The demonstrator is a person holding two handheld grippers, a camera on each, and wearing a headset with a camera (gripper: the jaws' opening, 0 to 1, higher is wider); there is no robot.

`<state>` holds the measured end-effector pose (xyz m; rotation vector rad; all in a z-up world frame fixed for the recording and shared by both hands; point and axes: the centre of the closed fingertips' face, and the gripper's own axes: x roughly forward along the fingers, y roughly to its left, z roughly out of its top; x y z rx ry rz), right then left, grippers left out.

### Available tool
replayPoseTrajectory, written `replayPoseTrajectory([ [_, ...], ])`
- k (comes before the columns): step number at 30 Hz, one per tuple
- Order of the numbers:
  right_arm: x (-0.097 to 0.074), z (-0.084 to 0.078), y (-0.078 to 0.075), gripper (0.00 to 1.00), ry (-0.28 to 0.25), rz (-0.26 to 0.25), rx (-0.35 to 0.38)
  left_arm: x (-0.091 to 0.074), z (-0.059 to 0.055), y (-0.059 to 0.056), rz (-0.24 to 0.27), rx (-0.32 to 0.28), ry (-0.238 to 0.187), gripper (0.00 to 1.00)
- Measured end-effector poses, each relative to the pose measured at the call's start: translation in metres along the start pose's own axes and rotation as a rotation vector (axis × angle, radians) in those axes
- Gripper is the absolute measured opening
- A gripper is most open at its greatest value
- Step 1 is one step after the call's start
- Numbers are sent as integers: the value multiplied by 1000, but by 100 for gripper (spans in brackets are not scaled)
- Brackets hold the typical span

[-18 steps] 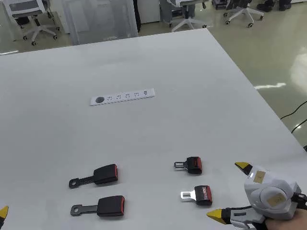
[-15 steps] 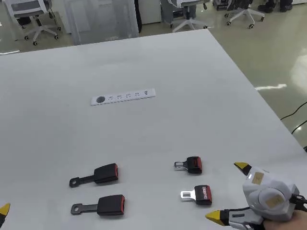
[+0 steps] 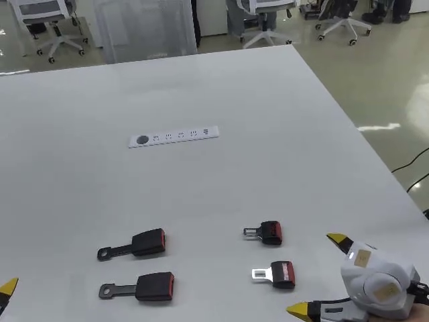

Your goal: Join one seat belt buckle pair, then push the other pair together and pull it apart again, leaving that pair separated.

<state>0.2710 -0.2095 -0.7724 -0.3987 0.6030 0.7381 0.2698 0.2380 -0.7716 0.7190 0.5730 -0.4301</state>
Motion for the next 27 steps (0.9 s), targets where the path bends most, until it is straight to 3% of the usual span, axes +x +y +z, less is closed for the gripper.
replayPoseTrajectory([
  [5,-2,-4,-2,100,12,-3,-24,0,8,0,3,8,-53,100],
  [9,-6,-6,-5,100,5,-15,-14,0,17,-6,-24,28,-108,100],
  [12,-10,-12,-12,97,35,-57,2,-1,26,-12,-53,28,-157,100],
  [13,-11,-13,-13,96,43,-61,-5,-2,26,-12,-57,26,-158,100],
  [17,-14,-3,-12,100,-6,-50,1,-1,29,-14,-68,12,-175,100],
  [22,-14,1,-14,100,-16,-61,1,-2,31,-16,-81,-4,-187,100],
  [23,-14,2,-14,100,-23,-65,2,-3,33,-17,-92,-13,-197,99],
  [24,-13,3,-12,100,-28,-56,5,-5,41,-22,-123,-39,-236,94],
  [27,-11,1,-6,100,-11,-37,24,-6,39,-28,-151,-40,-223,82],
])
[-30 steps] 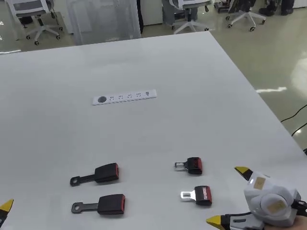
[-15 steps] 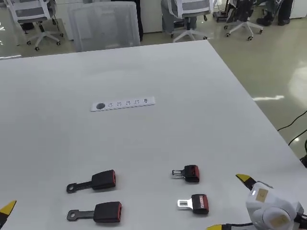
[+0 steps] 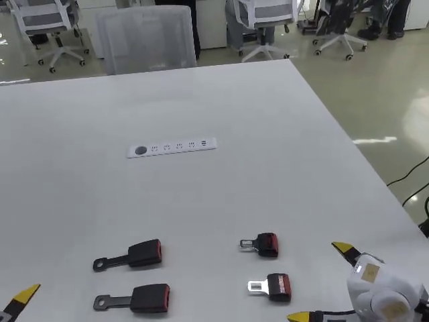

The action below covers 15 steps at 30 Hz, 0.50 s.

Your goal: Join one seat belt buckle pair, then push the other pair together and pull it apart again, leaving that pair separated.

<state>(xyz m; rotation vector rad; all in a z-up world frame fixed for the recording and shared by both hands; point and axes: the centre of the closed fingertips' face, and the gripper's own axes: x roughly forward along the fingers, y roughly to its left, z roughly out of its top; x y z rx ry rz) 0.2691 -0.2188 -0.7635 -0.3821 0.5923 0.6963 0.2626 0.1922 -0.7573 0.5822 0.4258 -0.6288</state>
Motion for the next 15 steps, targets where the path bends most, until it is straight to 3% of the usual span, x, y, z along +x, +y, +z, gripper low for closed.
replayPoseTrajectory([
  [2,0,-1,1,100,1,1,6,0,1,1,6,-3,-4,82],
  [9,-1,0,2,100,-6,6,14,-1,2,12,59,-5,-8,100],
  [15,-2,1,2,100,-19,0,8,-1,1,15,74,10,-4,100],
])
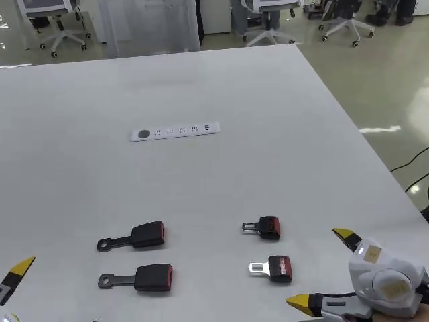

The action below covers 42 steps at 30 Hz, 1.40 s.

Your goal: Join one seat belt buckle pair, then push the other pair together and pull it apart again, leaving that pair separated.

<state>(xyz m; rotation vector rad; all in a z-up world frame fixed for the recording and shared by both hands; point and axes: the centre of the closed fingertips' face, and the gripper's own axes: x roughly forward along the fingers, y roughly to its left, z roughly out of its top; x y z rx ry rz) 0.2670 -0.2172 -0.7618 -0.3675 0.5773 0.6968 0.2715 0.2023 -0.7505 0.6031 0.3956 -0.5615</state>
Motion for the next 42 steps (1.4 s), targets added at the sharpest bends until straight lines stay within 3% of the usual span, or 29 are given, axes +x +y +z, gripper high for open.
replayPoseTrajectory([
  [4,-1,-3,2,100,9,-1,-7,0,-3,0,2,3,21,100],
  [15,-6,-6,4,100,6,-25,-15,0,-5,-2,-5,2,19,100],
  [26,-6,-5,1,89,41,-17,-21,0,-7,-5,-21,9,32,100],
  [37,-6,-4,-6,92,38,-36,-15,0,-16,0,-2,12,92,100],
  [42,-5,-5,-7,93,42,-40,-25,1,-17,-3,-12,12,94,100],
])
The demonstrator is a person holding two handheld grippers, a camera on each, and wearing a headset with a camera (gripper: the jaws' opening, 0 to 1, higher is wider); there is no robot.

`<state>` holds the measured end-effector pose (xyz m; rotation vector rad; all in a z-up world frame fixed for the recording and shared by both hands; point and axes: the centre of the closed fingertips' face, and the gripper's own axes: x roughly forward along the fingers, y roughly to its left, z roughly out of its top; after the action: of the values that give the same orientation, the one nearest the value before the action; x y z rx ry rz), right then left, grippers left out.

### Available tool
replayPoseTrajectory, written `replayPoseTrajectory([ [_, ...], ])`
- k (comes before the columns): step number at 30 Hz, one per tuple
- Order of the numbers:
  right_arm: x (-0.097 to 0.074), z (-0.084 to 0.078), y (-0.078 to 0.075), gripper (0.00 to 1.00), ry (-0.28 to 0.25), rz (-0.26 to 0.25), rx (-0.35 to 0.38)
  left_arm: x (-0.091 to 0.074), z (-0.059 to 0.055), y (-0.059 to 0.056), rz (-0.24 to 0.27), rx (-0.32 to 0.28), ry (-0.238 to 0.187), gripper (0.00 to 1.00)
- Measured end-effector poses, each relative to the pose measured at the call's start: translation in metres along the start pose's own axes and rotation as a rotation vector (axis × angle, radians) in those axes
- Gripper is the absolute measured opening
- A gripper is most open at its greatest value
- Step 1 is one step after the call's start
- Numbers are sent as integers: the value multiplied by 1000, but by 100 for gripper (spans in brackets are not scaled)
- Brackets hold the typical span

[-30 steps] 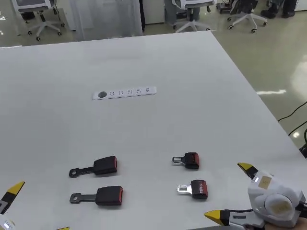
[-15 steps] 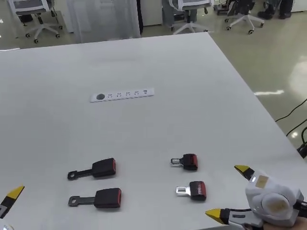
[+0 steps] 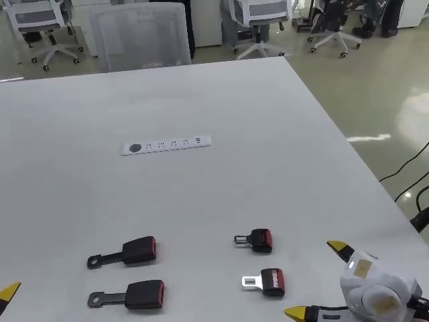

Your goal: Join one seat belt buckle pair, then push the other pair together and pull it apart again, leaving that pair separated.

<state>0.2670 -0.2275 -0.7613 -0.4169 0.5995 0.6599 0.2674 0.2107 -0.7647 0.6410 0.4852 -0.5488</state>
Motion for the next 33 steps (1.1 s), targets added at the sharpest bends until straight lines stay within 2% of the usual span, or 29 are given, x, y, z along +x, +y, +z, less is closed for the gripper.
replayPoseTrajectory([
  [10,5,-1,2,92,11,13,-12,-1,-1,3,13,-1,4,100],
  [19,11,0,-3,89,21,14,-51,1,-8,1,-10,0,46,100],
  [23,13,-2,-1,86,29,33,-55,1,-9,3,-10,-7,52,100],
  [24,13,-3,1,86,35,44,-58,1,-9,2,-19,-9,54,100],
  [25,14,-5,3,85,45,50,-63,1,-12,-4,-57,-36,77,100],
  [26,15,-3,4,84,39,61,-72,1,-11,-5,-70,-43,77,99],
  [28,15,0,6,78,23,71,-82,3,-5,-5,-84,-11,59,97],
  [31,20,1,7,77,27,88,-79,9,3,-1,-94,6,49,93],
  [32,22,0,7,76,31,95,-77,12,5,0,-99,7,48,93],
  [33,24,1,8,76,33,100,-81,16,5,-2,-117,10,65,92],
])
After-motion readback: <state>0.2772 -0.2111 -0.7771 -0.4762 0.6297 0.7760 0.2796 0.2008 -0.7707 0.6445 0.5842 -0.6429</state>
